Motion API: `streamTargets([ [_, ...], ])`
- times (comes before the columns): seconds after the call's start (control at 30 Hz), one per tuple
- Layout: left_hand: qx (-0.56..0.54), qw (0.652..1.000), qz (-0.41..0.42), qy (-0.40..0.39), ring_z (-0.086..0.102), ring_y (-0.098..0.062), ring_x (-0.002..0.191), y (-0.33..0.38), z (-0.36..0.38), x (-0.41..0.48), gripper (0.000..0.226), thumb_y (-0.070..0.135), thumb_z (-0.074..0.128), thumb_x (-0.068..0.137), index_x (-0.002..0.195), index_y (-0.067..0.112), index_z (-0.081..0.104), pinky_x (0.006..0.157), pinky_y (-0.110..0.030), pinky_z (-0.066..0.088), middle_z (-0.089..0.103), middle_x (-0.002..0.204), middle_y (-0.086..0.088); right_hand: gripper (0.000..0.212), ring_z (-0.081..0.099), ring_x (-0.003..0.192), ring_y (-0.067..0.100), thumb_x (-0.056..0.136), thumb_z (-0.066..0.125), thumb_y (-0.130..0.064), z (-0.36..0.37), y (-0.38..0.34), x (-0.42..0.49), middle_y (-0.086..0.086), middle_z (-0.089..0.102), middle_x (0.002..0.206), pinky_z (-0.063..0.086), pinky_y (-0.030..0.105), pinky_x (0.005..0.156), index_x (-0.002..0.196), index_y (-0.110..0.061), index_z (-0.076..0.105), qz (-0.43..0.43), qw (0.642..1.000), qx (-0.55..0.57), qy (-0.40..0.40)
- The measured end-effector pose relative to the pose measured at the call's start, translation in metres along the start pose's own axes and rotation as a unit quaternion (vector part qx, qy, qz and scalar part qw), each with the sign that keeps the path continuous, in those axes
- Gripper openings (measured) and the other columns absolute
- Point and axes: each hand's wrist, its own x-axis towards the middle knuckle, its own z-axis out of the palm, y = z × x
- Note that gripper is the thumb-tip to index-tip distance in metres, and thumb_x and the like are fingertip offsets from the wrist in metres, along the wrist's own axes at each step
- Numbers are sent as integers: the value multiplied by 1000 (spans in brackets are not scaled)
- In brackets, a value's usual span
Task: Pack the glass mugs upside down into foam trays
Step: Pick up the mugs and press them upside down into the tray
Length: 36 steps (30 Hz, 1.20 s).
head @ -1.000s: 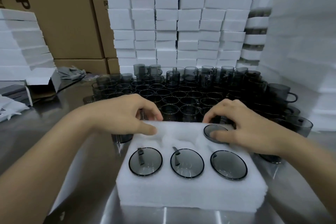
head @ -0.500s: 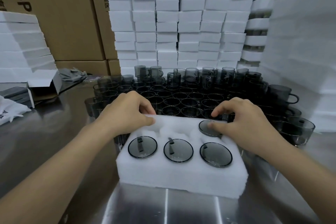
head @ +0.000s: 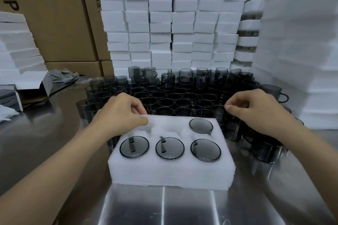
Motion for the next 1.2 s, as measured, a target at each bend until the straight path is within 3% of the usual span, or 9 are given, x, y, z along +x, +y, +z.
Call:
streamTargets([
  [0.13, 0, 1000, 10, -10, 71, -8, 75, -1, 1, 0, 14, 27, 85, 80, 76, 39, 79, 80, -47, 64, 75, 73, 17, 12, 65, 80, 2, 85, 78, -47, -10, -2, -3, -15, 72, 78, 43, 30, 81, 75, -40, 77, 21, 988, -95, -119],
  [0.33, -22, 998, 60, 22, 57, 3, 56, 1, -3, 1, 19, 34, 73, 90, 89, 53, 73, 67, -31, 49, 70, 91, 33, 19, 57, 90, 4, 88, 76, -44, -7, -6, -5, -15, 70, 86, 32, 39, 93, 74, -33, 71, 2, 975, -187, -123],
  [0.47, -26, 993, 87, 78, 59, -3, 60, 9, 0, -4, 21, 32, 71, 91, 88, 53, 71, 69, -37, 57, 69, 93, 35, 19, 55, 84, 1, 83, 76, -41, -13, -12, -6, -12, 69, 81, 35, 40, 89, 68, -31, 70, -16, 983, -171, -61],
  [0.6, -59, 987, 115, 91, 59, -4, 58, 17, 6, -9, 24, 24, 69, 92, 85, 47, 74, 62, -30, 52, 71, 88, 30, 24, 57, 75, 10, 74, 64, -50, -19, -22, -9, -8, 63, 74, 39, 41, 81, 63, -29, 62, -60, 990, -109, 73],
  [0.73, -150, 973, 157, 76, 62, -15, 69, 28, 11, -16, 24, 16, 75, 93, 95, 39, 75, 63, -20, 51, 72, 93, 18, 12, 52, 112, 19, 83, 65, -42, -6, -36, -20, -9, 57, 115, 45, 49, 102, 83, -30, 68, -192, 961, -39, 196],
  [0.8, -212, 961, 172, 38, 67, -13, 74, 36, 11, -21, 31, 21, 82, 92, 110, 43, 73, 66, -16, 50, 71, 104, 17, 12, 51, 133, 22, 92, 72, -35, 7, -41, -26, -3, 53, 138, 44, 41, 111, 94, -24, 73, -254, 948, 4, 191],
  [0.9, -281, 938, 199, -44, 76, -12, 87, 46, 14, -28, 58, 27, 90, 88, 134, 50, 63, 71, -17, 55, 68, 121, 19, 10, 54, 140, 20, 97, 74, -25, 26, -47, -33, 5, 49, 154, 51, 35, 110, 103, -18, 76, -314, 933, 33, 171],
  [1.0, -330, 915, 214, -87, 78, -20, 98, 50, 18, -32, 76, 28, 90, 83, 145, 53, 56, 81, -29, 63, 65, 136, 12, 18, 59, 135, 18, 100, 69, -28, 36, -50, -36, 7, 50, 157, 50, 27, 110, 110, -16, 78, -347, 924, 26, 161],
  [1.2, -411, 882, 221, -71, 81, -30, 98, 51, 25, -33, 70, 11, 90, 80, 140, 36, 64, 79, -34, 64, 70, 137, 4, 39, 58, 136, 8, 95, 79, -26, 37, -53, -37, -1, 60, 146, 50, 23, 111, 132, -20, 70, -332, 919, 94, 191],
])
